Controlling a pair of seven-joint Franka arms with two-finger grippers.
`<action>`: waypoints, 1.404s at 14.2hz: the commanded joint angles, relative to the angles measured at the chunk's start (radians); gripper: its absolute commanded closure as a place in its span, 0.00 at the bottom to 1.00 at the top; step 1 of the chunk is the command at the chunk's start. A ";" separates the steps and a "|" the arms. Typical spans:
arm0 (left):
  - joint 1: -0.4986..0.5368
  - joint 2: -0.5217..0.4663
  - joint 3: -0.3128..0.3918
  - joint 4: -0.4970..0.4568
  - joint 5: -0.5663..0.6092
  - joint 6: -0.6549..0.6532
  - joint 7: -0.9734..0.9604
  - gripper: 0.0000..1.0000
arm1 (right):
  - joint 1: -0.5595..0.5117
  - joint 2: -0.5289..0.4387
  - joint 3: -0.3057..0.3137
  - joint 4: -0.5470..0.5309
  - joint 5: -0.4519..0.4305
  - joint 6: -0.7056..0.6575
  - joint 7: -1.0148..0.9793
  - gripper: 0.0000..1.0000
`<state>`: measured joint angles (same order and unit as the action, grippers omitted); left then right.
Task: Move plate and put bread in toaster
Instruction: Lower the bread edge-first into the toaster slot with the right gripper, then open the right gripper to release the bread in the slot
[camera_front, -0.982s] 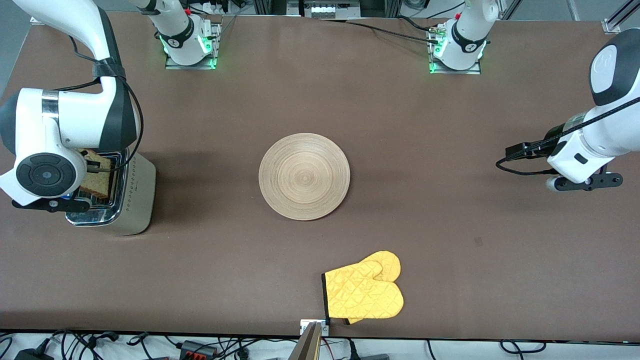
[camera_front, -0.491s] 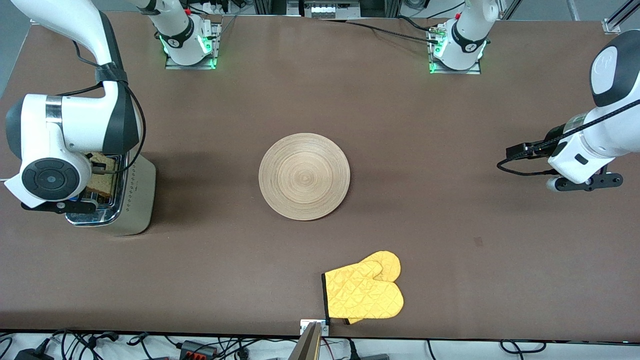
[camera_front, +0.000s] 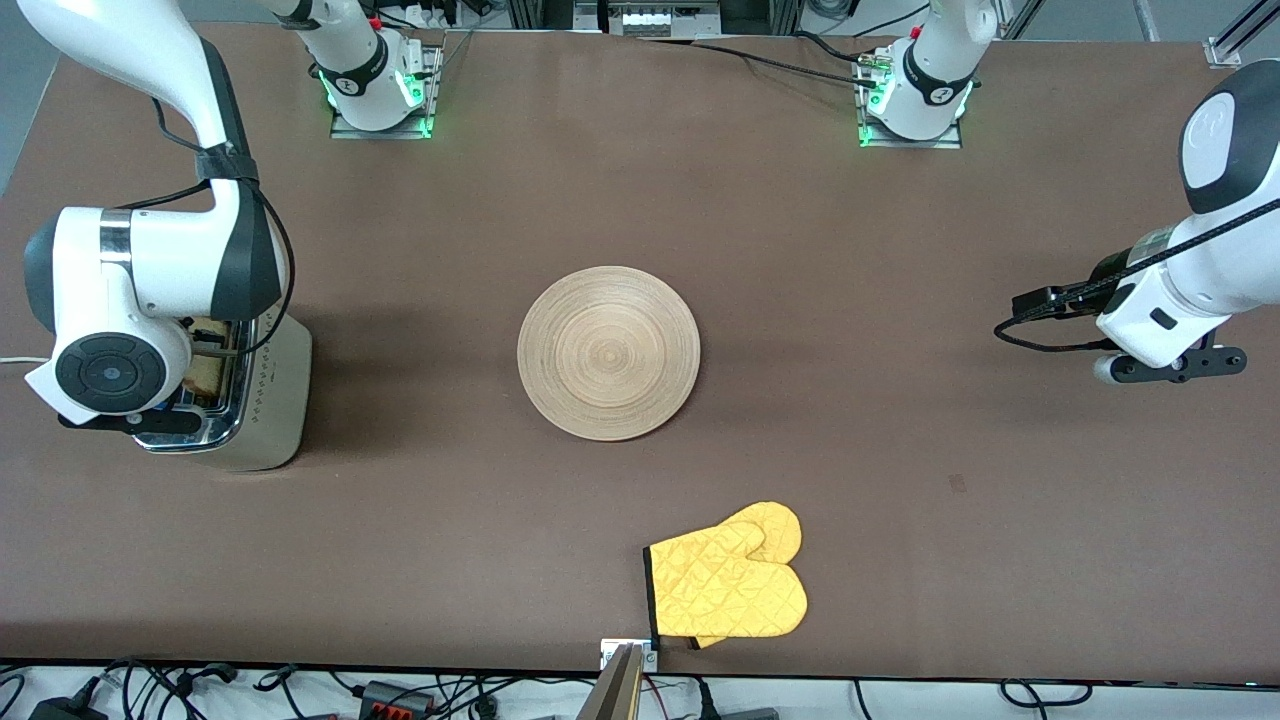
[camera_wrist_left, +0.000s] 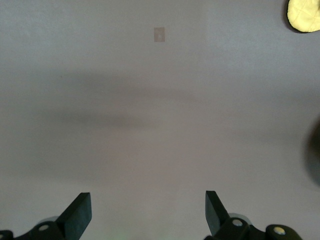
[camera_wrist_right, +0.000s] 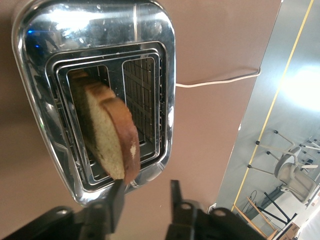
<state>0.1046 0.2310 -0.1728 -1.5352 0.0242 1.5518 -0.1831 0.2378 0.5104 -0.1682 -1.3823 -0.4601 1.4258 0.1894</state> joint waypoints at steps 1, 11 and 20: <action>0.007 -0.012 -0.005 -0.013 0.014 0.025 0.037 0.00 | 0.014 -0.047 0.009 0.011 0.017 -0.022 -0.018 0.00; 0.027 -0.024 -0.005 -0.022 0.008 0.065 0.062 0.00 | 0.003 -0.102 -0.004 0.140 0.363 -0.019 -0.018 0.00; 0.046 -0.042 -0.007 -0.017 0.005 0.038 0.160 0.00 | -0.097 -0.128 -0.002 0.138 0.474 0.080 -0.134 0.00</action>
<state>0.1375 0.2249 -0.1728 -1.5352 0.0242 1.6043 -0.0516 0.1632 0.3949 -0.1756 -1.2443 -0.0143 1.4816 0.0869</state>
